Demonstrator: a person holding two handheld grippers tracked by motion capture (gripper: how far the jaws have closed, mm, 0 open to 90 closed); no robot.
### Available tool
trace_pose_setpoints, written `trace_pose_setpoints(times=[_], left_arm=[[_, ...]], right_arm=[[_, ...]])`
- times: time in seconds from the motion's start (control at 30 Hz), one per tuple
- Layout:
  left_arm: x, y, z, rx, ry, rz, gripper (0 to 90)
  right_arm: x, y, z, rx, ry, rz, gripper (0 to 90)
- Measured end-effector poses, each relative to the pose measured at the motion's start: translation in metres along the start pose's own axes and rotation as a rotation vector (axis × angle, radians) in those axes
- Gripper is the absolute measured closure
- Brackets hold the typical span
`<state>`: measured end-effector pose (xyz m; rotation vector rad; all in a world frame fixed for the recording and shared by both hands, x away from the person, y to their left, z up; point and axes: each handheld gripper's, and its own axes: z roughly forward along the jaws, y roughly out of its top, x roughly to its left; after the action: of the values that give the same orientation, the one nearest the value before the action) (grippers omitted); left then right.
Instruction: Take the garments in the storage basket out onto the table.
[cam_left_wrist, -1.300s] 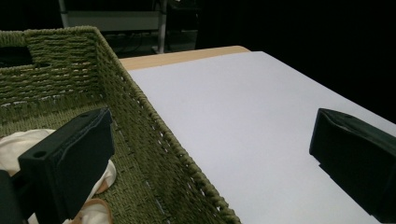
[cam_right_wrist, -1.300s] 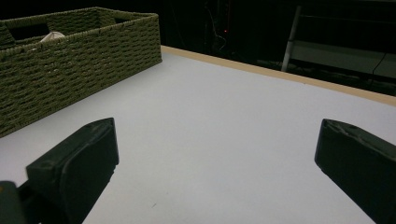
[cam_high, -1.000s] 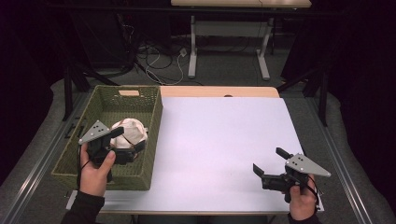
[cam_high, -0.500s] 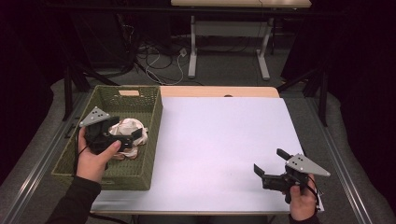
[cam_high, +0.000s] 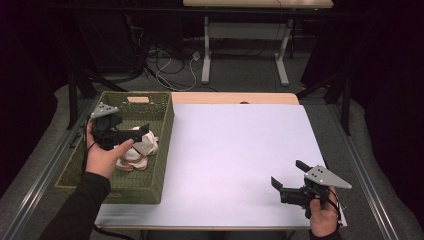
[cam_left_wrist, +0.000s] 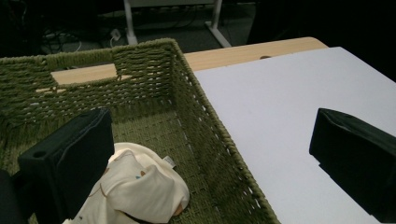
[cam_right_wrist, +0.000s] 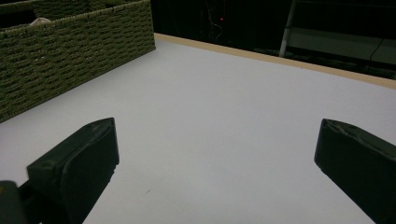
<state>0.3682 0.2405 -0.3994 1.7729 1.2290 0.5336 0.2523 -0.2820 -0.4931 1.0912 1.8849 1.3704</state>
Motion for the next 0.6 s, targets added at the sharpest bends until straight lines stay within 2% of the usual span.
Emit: trace_pose_setpoints(times=[0.03,0.13,0.3,0.37,0.47,0.6], left_arm=[[0.001,0.001,0.002,0.01,0.002,-0.01,0.1],[0.005,0.004,0.007,0.03,0.049,-0.047,0.1],[0.013,0.006,0.013,0.045,0.096,-0.065,0.1],[0.016,0.006,0.016,0.053,0.117,-0.084,0.1],[0.022,0.006,0.02,0.07,0.137,-0.113,0.1],[0.029,0.007,0.026,0.091,0.158,-0.132,0.1]], right_arm=[[0.0,0.0,0.0,0.001,0.0,0.001,0.0],[0.0,-0.001,0.001,-0.002,0.002,0.008,0.0],[-0.001,-0.002,0.002,0.006,0.002,0.004,0.0],[0.0,-0.002,0.002,0.011,0.001,0.012,0.0],[-0.001,-0.003,0.003,0.018,0.005,0.009,0.0],[0.0,-0.004,0.004,0.026,0.011,0.016,0.0]])
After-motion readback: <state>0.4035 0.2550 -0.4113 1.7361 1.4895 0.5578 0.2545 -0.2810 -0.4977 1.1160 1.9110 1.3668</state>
